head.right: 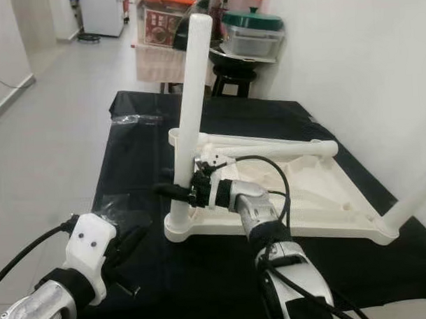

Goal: Building children table

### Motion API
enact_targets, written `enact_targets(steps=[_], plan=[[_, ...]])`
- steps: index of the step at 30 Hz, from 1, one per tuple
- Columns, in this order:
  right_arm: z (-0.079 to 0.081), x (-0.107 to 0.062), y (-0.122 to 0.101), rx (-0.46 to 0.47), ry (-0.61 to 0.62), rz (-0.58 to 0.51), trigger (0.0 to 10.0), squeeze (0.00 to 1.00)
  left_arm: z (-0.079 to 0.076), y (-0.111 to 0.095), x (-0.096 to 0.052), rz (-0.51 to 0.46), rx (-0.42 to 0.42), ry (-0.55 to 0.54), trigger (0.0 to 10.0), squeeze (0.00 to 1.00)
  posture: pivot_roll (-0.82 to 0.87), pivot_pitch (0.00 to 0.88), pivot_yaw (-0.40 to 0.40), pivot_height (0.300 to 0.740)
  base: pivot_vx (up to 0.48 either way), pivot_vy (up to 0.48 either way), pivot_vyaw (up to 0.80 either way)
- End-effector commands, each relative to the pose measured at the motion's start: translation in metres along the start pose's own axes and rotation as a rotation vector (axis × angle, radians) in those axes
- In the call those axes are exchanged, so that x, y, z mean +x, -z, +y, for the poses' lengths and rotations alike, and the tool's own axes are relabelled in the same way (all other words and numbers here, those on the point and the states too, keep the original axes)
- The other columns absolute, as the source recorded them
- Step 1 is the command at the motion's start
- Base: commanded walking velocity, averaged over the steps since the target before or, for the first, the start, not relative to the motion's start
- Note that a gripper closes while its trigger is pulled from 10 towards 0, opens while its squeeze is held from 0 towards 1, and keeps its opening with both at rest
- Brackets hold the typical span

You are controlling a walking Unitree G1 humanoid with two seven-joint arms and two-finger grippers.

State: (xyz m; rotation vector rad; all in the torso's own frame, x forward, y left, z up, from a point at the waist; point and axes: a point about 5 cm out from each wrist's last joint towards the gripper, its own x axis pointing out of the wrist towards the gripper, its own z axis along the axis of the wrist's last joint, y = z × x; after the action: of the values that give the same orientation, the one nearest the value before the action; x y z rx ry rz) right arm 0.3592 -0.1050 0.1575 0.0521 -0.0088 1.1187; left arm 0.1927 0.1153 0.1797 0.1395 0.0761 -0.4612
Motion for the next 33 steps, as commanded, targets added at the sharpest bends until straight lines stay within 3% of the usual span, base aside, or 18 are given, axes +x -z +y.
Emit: enact_targets(steps=[1, 2, 3, 4, 6, 10, 16, 17, 22, 23, 29, 33], plan=[[-0.009, -0.011, 0.014, 0.02, 0.267, 0.016, 0.0, 0.0, -0.003, 0.0, -0.002, 0.003, -0.008, 0.019, 10.0, 0.0, 0.15, 0.0, -0.168, 0.74, 0.0, 0.0, 0.0], [-0.009, -0.011, 0.014, 0.02, 0.267, 0.016, 0.0, 0.0, -0.003, 0.0, -0.002, 0.003, -0.008, 0.019, 10.0, 0.0, 0.15, 0.0, -0.168, 0.74, 0.0, 0.0, 0.0], [0.014, -0.007, 0.043, 0.11, 0.541, 0.022, 0.0, 0.0, -0.003, -0.001, -0.003, 0.005, -0.007, 0.019, 10.0, 0.0, 0.14, 0.0, -0.164, 0.74, 0.0, 0.0, 0.0], [0.038, -0.003, 0.054, 0.044, 0.588, 0.071, 0.0, 0.0, -0.002, -0.001, -0.003, 0.005, -0.009, 0.018, 10.0, 0.0, 0.14, 0.0, -0.154, 0.74, 0.0, 0.0, 0.0], [0.047, -0.001, 0.055, 0.049, 0.621, 0.046, 0.0, 0.0, -0.001, -0.001, -0.004, 0.006, -0.01, 0.018, 10.0, 0.0, 0.13, 0.0, -0.146, 0.74, 0.0, 0.0, 0.0], [0.041, -0.004, 0.059, 0.011, 0.566, 0.071, 0.0, 0.0, -0.005, -0.001, -0.001, 0.004, -0.012, 0.043, 10.0, 0.0, 0.12, 0.0, -0.158, 0.74, 0.0, 0.0, 0.0], [0.045, 0.001, 0.067, 0.052, 0.516, 0.097, 0.0, 0.0, -0.002, -0.002, -0.001, 0.0, -0.006, 0.027, 10.0, 0.0, 0.13, 0.0, -0.153, 0.74, 0.0, 0.0, 0.0], [0.044, 0.001, 0.069, 0.074, 0.526, 0.105, 10.0, 0.0, -0.001, -0.003, 0.0, -0.006, -0.006, 0.023, 10.0, 0.0, 0.14, 0.0, -0.151, 0.74, 0.0, 0.0, 0.0], [0.04, -0.001, 0.068, 0.1, 0.531, 0.109, 10.0, 0.0, -0.001, -0.003, 0.001, -0.003, 0.001, 0.034, 10.0, 0.0, 0.14, 0.0, -0.148, 0.74, 0.0, 0.0, 0.0], [0.041, -0.002, 0.066, 0.107, 0.503, 0.103, 10.0, 1.0, -0.001, -0.002, 0.002, -0.003, 0.003, 0.033, 10.0, 0.0, 0.14, 0.0, -0.15, 0.74, 0.0, 0.0, 0.0], [0.05, -0.004, 0.057, 0.129, 0.444, 0.092, 10.0, 1.0, -0.001, -0.003, 0.002, -0.006, 0.005, 0.031, 10.0, 0.0, 0.14, 0.0, -0.152, 0.74, 0.0, 0.0, 0.0], [0.042, -0.017, 0.053, 0.12, 0.409, 0.102, 10.0, 1.0, -0.001, -0.003, 0.003, -0.008, 0.008, 0.028, 10.0, 0.0, 0.14, 0.0, -0.162, 0.74, 0.0, 0.0, 0.0]])
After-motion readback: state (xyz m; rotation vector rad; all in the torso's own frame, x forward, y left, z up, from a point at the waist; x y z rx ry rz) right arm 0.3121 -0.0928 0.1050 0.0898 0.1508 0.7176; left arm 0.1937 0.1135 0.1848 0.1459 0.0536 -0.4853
